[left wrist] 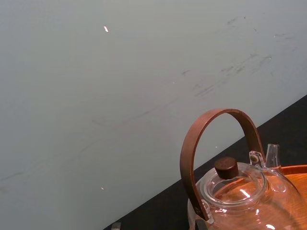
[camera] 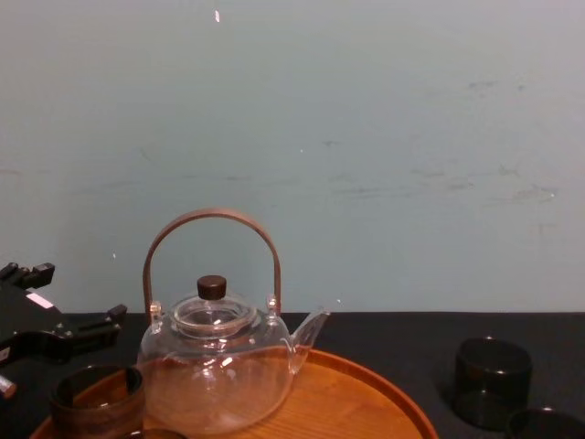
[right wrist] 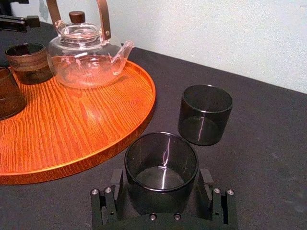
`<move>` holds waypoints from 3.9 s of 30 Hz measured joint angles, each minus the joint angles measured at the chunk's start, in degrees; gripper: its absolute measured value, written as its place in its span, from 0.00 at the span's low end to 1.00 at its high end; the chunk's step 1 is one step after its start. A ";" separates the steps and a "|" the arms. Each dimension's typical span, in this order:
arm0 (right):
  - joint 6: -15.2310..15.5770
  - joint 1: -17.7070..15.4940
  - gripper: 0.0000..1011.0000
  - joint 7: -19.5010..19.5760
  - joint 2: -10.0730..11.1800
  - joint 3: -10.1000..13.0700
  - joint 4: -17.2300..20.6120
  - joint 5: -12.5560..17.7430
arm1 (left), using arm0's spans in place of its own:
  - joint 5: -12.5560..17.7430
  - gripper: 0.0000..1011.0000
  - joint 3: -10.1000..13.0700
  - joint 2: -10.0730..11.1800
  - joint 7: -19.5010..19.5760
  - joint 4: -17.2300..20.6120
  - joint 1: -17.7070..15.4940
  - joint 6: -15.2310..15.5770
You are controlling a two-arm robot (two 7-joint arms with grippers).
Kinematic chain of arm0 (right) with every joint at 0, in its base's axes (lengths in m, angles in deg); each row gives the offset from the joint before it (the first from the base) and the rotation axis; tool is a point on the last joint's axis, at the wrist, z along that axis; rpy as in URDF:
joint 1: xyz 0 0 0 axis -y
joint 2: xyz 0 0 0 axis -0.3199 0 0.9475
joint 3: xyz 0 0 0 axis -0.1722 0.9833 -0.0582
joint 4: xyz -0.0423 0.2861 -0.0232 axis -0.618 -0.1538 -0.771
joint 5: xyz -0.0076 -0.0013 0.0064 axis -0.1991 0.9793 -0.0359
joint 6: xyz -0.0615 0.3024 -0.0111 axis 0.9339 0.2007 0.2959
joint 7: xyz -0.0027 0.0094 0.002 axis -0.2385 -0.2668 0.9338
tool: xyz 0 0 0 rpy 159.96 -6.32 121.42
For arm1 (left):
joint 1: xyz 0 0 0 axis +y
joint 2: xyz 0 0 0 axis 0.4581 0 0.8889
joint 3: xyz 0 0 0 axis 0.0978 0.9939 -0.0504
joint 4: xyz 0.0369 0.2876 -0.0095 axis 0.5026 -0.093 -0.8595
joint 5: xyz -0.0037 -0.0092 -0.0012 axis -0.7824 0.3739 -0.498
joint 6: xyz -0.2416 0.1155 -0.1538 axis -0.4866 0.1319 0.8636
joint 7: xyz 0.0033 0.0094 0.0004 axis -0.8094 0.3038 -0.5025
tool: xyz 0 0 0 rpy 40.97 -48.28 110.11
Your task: Pick up the glass from the table and place it on the tray.
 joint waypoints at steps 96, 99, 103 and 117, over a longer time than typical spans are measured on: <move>-0.98 11.17 0.90 -7.46 -5.93 -12.88 -3.80 -3.15 | 0.00 0.99 0.00 0.00 0.00 0.00 0.00 0.00; -0.95 12.17 0.90 -7.92 -6.74 -14.00 -5.15 -3.16 | 0.00 0.99 0.00 0.00 0.00 0.00 0.00 0.00; -0.95 13.26 0.90 -8.46 -7.60 -15.45 -6.48 -3.32 | 0.00 0.99 0.00 0.00 0.00 0.00 0.00 0.00; -0.97 15.67 0.89 -9.29 -9.10 -18.16 -9.54 -3.55 | 0.00 0.99 0.00 0.00 0.00 0.00 0.00 0.00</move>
